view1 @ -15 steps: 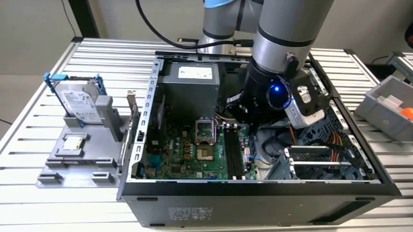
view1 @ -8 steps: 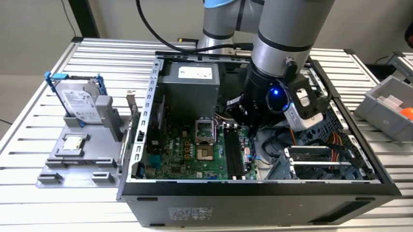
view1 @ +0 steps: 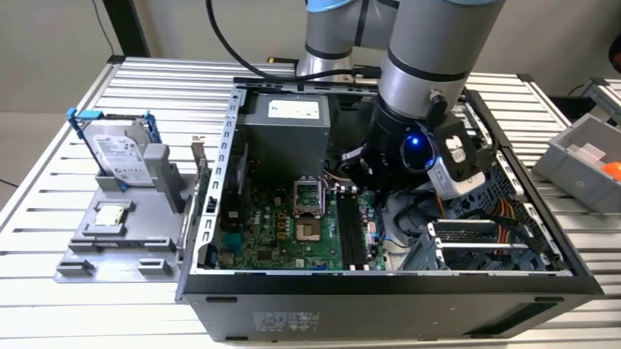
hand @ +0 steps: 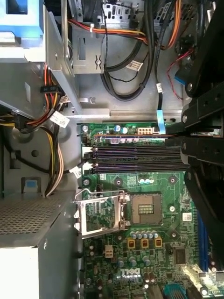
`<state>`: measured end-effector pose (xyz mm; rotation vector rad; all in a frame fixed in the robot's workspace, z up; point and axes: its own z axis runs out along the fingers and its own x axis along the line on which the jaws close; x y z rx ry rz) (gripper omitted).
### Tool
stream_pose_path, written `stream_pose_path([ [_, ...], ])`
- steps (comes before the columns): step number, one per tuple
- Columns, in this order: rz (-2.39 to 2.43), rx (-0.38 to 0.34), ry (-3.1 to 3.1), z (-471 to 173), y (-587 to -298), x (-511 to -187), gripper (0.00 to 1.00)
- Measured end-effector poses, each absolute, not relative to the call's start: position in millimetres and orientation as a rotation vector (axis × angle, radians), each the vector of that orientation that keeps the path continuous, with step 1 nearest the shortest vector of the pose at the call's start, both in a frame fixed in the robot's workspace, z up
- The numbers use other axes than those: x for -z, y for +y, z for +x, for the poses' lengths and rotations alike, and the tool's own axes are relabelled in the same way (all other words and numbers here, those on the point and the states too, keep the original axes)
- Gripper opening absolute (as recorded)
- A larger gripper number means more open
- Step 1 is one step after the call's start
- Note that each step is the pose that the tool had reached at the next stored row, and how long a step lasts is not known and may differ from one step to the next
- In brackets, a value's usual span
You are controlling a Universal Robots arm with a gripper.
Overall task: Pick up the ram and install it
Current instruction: 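Insert the ram into the slot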
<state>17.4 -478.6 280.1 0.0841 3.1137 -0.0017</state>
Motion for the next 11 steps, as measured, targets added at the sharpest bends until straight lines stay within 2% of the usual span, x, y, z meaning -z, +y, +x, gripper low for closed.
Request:
stream_pose_path([
  [11, 0.084, 0.002, 3.114, 18.1, -476.1, -262.1, 0.0],
])
